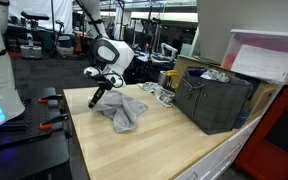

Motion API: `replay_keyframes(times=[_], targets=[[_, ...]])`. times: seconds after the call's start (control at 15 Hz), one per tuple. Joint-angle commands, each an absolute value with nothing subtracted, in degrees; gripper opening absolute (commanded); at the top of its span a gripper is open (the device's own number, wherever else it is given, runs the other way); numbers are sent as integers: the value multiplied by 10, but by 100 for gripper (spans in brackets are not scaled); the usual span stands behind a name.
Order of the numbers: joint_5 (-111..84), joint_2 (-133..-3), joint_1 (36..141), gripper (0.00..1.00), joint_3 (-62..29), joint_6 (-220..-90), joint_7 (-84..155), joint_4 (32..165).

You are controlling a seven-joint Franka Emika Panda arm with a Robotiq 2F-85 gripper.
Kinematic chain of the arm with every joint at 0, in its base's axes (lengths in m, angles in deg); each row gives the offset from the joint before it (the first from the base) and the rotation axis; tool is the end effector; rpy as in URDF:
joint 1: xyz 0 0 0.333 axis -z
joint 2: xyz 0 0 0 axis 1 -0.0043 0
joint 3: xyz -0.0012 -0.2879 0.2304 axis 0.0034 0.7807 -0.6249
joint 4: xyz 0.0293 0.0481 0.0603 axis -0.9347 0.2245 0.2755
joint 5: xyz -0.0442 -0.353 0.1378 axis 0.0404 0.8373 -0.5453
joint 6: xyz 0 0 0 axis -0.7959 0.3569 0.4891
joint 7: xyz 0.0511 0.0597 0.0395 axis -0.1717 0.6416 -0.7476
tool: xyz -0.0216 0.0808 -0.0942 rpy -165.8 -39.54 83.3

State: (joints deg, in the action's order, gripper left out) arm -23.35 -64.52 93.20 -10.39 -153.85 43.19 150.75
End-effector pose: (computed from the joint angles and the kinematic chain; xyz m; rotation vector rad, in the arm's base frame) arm 0.3978 -0.0966 0.2094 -2.9236 0.8397 0.6472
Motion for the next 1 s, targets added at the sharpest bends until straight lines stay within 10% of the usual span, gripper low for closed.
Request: replay_keyframes(times=[0.0,0.33,0.93], targets=[[-184,-591,935,66,-100,-1501,473,1505],[-170,-581,939,99,-112,-1515,481,1463],[-191,-742,920,100,-165,-1539,455,1216]])
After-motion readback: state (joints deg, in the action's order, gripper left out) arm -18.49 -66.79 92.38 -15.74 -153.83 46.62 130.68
